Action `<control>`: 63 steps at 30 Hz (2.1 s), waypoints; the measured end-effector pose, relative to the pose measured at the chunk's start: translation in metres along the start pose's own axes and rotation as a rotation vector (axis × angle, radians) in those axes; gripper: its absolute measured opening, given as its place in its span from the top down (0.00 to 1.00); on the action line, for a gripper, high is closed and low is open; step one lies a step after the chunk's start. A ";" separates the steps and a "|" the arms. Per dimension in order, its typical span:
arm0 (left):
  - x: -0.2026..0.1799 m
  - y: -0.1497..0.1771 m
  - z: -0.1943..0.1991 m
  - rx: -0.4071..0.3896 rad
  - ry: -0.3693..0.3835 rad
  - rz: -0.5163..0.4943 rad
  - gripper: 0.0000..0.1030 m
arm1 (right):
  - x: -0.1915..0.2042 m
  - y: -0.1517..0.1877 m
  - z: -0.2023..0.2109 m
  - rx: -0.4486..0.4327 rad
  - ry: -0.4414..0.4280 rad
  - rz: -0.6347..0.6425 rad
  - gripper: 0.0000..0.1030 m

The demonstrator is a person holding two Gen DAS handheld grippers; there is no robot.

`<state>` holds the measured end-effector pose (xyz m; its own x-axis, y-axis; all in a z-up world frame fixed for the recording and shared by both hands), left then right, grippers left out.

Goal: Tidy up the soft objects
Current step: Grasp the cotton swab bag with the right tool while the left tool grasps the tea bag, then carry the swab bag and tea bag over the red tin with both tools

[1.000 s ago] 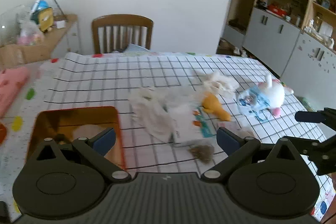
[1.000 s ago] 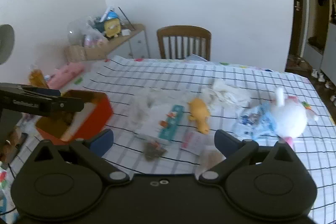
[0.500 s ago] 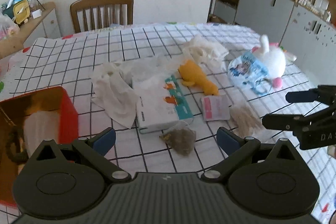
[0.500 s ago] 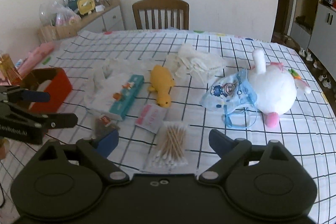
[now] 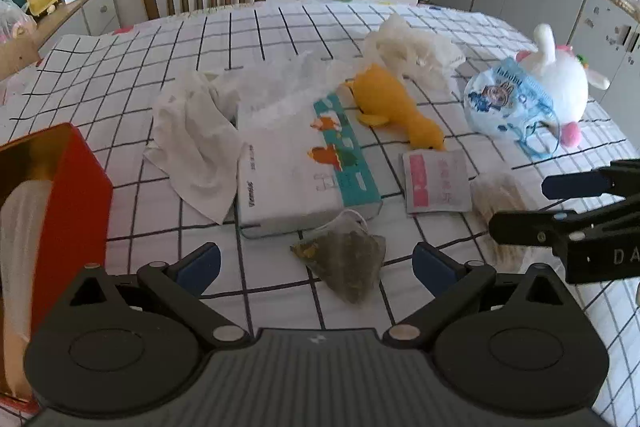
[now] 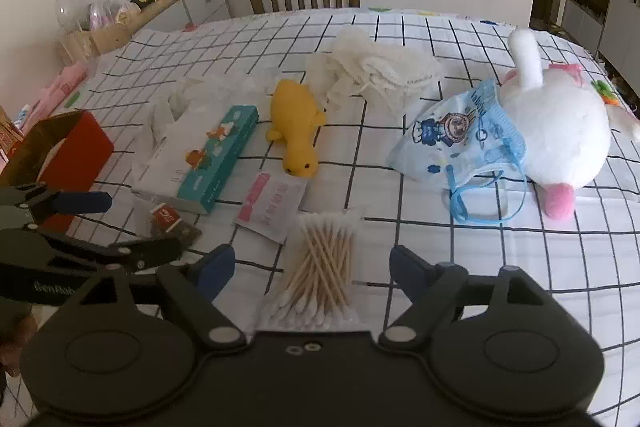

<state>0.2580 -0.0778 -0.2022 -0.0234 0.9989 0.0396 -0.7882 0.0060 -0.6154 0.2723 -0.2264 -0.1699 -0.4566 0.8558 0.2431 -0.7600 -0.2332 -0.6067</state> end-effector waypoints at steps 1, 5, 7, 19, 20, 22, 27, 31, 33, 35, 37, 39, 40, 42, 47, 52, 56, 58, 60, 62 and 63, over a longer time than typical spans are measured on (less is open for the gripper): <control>-0.001 0.001 -0.002 0.002 -0.006 -0.002 0.00 | -0.001 0.000 -0.003 0.005 0.005 -0.001 0.23; -0.003 0.003 -0.010 0.012 -0.030 -0.013 0.01 | -0.003 0.001 -0.010 0.025 0.018 0.002 0.28; -0.005 0.004 -0.011 0.006 -0.031 -0.017 0.02 | -0.002 0.001 -0.013 0.031 0.022 0.009 0.31; -0.011 -0.002 -0.008 -0.021 -0.020 -0.039 0.50 | 0.004 0.003 -0.020 0.050 0.090 0.087 0.55; -0.011 -0.002 -0.007 -0.021 -0.018 -0.039 0.55 | 0.004 0.004 -0.020 0.050 0.095 0.090 0.57; -0.011 -0.003 -0.006 -0.023 -0.011 -0.042 0.64 | 0.004 0.004 -0.019 0.048 0.104 0.092 0.61; -0.009 -0.001 -0.003 -0.019 0.000 -0.043 0.77 | 0.004 0.004 -0.013 0.032 0.124 0.081 0.66; -0.008 0.000 0.001 -0.017 0.010 -0.041 0.79 | 0.004 0.006 -0.003 0.019 0.115 0.046 0.66; -0.007 0.000 0.006 -0.019 0.017 -0.038 0.79 | 0.006 0.006 0.004 0.014 0.103 0.033 0.66; -0.005 -0.001 0.012 -0.022 0.021 -0.034 0.79 | 0.011 0.004 0.012 0.005 0.095 0.030 0.66; -0.002 -0.002 0.019 -0.023 0.027 -0.028 0.79 | 0.017 0.002 0.020 -0.005 0.077 0.024 0.66; 0.000 -0.003 0.025 -0.026 0.033 -0.027 0.79 | 0.023 0.001 0.027 -0.010 0.064 0.020 0.67; 0.001 -0.003 0.029 -0.030 0.029 -0.029 0.79 | 0.027 -0.001 0.030 -0.014 0.062 0.022 0.67; 0.006 -0.003 0.037 -0.036 0.028 -0.028 0.79 | 0.036 -0.004 0.037 -0.020 0.054 0.030 0.67; 0.023 -0.004 0.057 -0.050 0.029 -0.008 0.79 | 0.060 -0.013 0.050 -0.034 0.008 0.043 0.67; 0.046 -0.005 0.080 -0.068 0.026 0.015 0.79 | 0.090 -0.022 0.060 -0.049 -0.031 0.084 0.67; 0.067 -0.005 0.094 -0.082 0.015 0.040 0.79 | 0.114 -0.030 0.062 -0.048 -0.067 0.108 0.67; 0.078 -0.006 0.100 -0.090 0.004 0.055 0.79 | 0.126 -0.034 0.063 -0.048 -0.086 0.118 0.67; 0.093 -0.006 0.106 -0.096 -0.009 0.081 0.79 | 0.139 -0.040 0.063 -0.051 -0.105 0.137 0.67; 0.106 -0.007 0.112 -0.103 -0.020 0.102 0.79 | 0.153 -0.045 0.063 -0.055 -0.122 0.159 0.67; 0.113 -0.007 0.115 -0.107 -0.027 0.110 0.79 | 0.160 -0.047 0.063 -0.056 -0.130 0.169 0.67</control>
<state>0.1901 0.0295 -0.1030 -0.1242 0.9922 -0.0124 -0.7098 -0.0975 -0.6976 0.2059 -0.1076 -0.0548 -0.6341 0.7389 0.2278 -0.6422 -0.3393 -0.6874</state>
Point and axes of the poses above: each gripper's, at about its wrist camera, not at the fingertips, and z roughly against the way its jaws point, x to its left, y to its underside, the point moved 8 cm from there along -z, roughly the way its jaws point, and after that the axes turned 5 degrees about -y, right-handed, at the moved point
